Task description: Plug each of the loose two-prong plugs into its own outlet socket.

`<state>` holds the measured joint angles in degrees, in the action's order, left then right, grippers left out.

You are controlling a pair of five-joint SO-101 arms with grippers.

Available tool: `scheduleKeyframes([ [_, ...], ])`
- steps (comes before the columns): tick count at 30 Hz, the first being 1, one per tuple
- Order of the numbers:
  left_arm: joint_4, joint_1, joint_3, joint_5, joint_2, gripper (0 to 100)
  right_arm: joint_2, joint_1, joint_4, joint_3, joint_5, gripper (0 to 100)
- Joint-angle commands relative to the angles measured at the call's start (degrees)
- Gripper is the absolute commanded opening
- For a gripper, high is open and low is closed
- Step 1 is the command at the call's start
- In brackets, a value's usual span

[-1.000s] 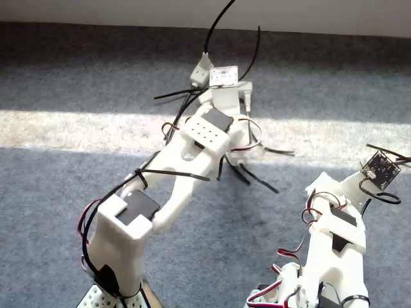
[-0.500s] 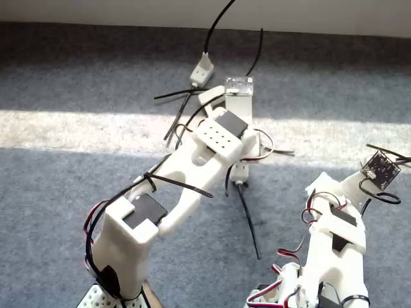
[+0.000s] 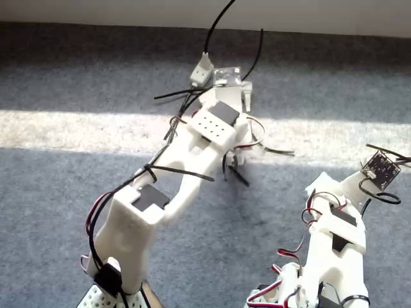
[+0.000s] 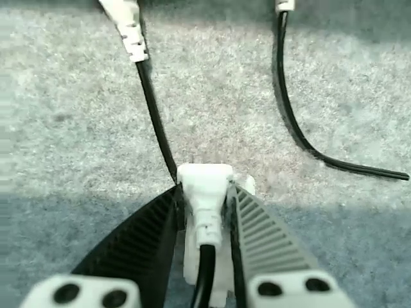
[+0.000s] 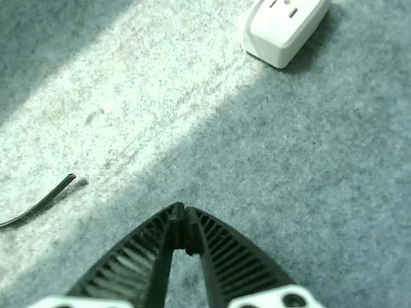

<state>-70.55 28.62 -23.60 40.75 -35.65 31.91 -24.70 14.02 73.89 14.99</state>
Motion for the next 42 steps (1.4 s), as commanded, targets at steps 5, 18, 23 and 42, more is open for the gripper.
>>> scheduleKeyframes([
  [5, -13.8, -0.9, -5.8, 3.6, -0.2, 1, 0.7, 0.9, -1.1, -0.7, 0.4, 0.6],
  [18, -18.6, -0.6, -20.2, 4.0, -0.1, 1, 0.7, 1.0, -1.1, -0.7, 0.4, 0.6],
  [23, -18.3, 4.3, -22.1, 4.1, -0.1, 1, 0.7, 1.0, -1.1, -0.7, 0.4, 0.6],
  [42, -18.1, 9.0, -22.5, 12.5, -6.2, 1, 0.7, 1.0, -1.1, -0.7, 0.4, 0.6],
])
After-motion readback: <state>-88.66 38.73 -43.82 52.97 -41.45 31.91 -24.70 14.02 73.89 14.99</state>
